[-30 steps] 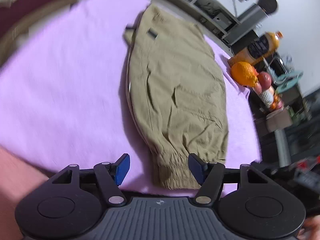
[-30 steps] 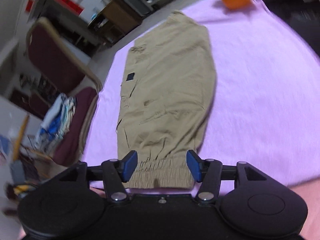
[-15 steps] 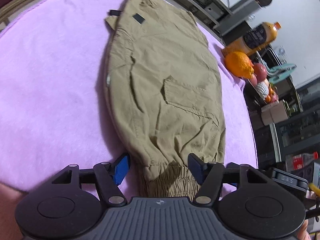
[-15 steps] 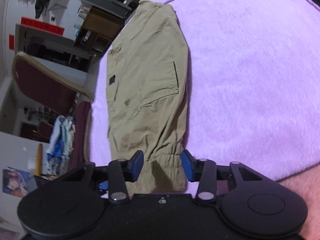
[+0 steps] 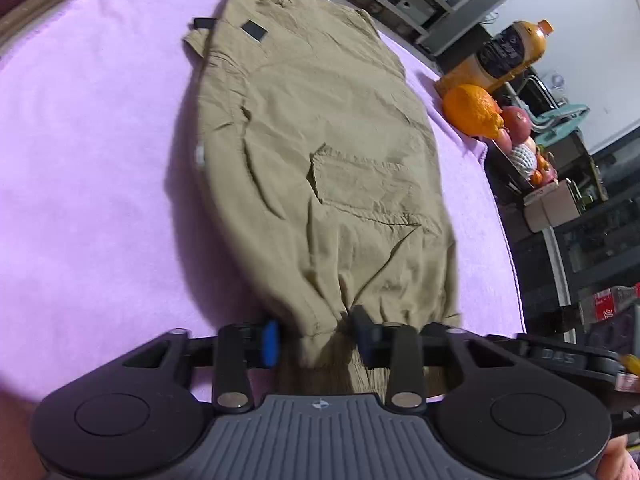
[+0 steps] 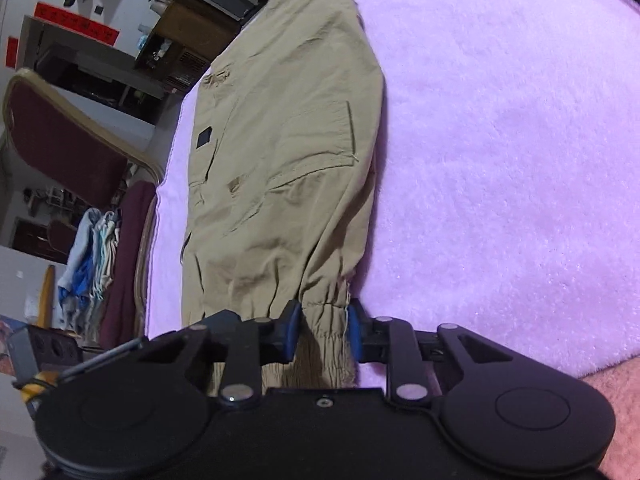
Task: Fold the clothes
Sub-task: 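Grasp the elastic cuffs with the left gripper while the right gripper grasps them too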
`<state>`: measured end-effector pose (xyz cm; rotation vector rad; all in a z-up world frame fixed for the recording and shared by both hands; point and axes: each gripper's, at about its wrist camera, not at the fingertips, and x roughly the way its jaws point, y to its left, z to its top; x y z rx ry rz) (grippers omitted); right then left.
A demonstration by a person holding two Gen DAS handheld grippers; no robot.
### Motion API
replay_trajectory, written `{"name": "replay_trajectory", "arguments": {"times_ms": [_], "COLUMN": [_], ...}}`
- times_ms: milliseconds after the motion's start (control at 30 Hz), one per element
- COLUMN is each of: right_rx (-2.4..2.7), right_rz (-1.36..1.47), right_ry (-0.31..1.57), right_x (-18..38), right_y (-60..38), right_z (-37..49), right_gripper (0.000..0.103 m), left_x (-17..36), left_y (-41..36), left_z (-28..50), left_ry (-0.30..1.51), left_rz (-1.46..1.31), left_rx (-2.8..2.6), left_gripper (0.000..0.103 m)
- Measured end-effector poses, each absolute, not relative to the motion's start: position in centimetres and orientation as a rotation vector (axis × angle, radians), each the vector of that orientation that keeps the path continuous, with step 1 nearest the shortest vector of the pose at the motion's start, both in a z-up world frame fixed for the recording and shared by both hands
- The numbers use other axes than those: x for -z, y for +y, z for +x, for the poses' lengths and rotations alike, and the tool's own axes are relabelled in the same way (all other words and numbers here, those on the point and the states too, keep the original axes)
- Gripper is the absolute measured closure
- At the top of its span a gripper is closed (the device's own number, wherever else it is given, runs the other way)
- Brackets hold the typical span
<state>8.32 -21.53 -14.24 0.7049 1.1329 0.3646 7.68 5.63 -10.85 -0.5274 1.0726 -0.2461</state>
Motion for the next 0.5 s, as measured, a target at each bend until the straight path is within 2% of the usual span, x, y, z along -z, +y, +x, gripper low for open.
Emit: {"name": "replay_trajectory", "arguments": {"times_ms": [267,500], "right_rx": [-0.393,-0.324], "right_rz": [0.774,0.846], "right_ry": [1.136,1.246], "right_x": [8.8,10.8], "right_y": [-23.2,-24.2], "right_z": [5.6,2.4], "right_gripper": [0.084,0.084], "left_x": [6.4,7.8], "left_y": [6.4,5.9], "left_z": [4.4,1.7], "left_ry": [1.076,1.171], "left_rz": [-0.63,-0.69], "left_rx": [0.279,0.252], "left_gripper": [0.078,0.079]}}
